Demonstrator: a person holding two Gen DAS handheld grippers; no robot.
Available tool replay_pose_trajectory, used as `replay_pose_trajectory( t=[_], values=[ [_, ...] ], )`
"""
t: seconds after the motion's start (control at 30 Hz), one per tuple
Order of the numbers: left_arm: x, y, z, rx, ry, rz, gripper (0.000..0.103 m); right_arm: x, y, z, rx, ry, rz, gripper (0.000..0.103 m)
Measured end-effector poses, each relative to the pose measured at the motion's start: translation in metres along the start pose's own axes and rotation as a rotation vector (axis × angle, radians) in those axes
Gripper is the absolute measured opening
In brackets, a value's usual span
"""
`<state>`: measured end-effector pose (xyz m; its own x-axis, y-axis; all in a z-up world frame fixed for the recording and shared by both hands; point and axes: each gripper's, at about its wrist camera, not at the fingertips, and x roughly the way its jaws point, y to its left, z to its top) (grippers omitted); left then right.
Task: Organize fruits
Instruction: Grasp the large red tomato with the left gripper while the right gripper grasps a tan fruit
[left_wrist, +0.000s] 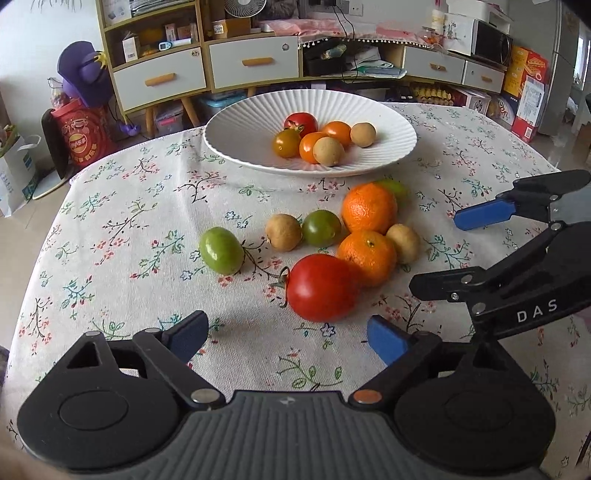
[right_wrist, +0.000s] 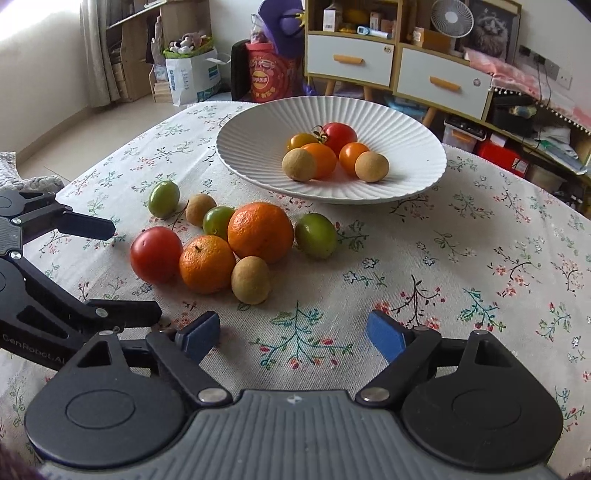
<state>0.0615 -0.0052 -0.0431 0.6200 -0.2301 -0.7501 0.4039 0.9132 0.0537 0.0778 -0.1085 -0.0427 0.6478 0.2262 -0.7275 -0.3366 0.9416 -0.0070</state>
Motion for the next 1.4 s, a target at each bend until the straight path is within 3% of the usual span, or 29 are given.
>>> replay_pose_trajectory(
  t=[0.43, 1.27, 1.4],
  values=[
    [-0.004, -0.008, 0.016, 0.01, -0.04, -0.056, 0.035, 0.0, 0.001, 0.005, -0.011, -0.009, -0.002, 0.071],
    [-0.008, 0.003, 0.013, -0.013, -0.024, -0.031, 0.034, 0.006, 0.013, 0.02, -0.022, -0.008, 0.065, 0.026],
    [-0.008, 0.003, 0.013, -0.013, -0.024, -0.031, 0.034, 0.005, 0.016, 0.02, -0.033, -0.01, 0.071, 0.023]
  ],
)
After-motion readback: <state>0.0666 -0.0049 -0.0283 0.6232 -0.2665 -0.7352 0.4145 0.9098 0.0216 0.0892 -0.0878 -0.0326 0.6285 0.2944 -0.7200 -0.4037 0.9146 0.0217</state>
